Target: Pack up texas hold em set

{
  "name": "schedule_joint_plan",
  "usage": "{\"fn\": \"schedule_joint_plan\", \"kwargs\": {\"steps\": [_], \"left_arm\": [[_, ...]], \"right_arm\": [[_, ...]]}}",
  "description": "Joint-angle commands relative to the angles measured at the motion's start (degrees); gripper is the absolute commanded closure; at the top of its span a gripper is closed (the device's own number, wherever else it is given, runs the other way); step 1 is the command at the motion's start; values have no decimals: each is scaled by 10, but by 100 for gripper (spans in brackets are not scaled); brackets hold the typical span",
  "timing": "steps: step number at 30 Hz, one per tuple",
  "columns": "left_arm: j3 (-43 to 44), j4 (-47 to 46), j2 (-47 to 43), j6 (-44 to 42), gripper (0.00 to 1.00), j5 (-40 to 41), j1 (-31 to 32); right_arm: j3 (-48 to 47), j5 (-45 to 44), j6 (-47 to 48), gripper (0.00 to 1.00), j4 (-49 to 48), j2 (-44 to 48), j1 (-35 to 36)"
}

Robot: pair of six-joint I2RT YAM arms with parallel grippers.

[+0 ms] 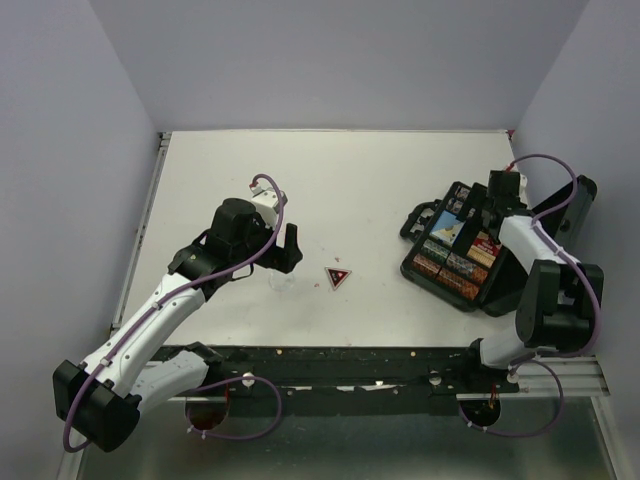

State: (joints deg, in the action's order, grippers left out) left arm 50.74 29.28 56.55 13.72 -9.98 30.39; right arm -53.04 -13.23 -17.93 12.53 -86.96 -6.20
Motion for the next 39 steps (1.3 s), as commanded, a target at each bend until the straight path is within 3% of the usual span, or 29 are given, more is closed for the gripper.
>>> {"fn": "schedule_joint_plan", "kwargs": {"steps": [1,10,25,39], "left_arm": [[-5,-1,-6,-4,5,7,2],[-4,-1,-9,-3,5,5,3],[-6,-1,-14,-4,5,8,3],[-5,-1,-8,-4,5,8,3]], "right_arm": [[-42,-14,12,2,125,20,1],[-24,8,9,1,127,67,2],[9,15,5,0,100,-41,2],[-89,85,12,1,122,-1,1]]}}
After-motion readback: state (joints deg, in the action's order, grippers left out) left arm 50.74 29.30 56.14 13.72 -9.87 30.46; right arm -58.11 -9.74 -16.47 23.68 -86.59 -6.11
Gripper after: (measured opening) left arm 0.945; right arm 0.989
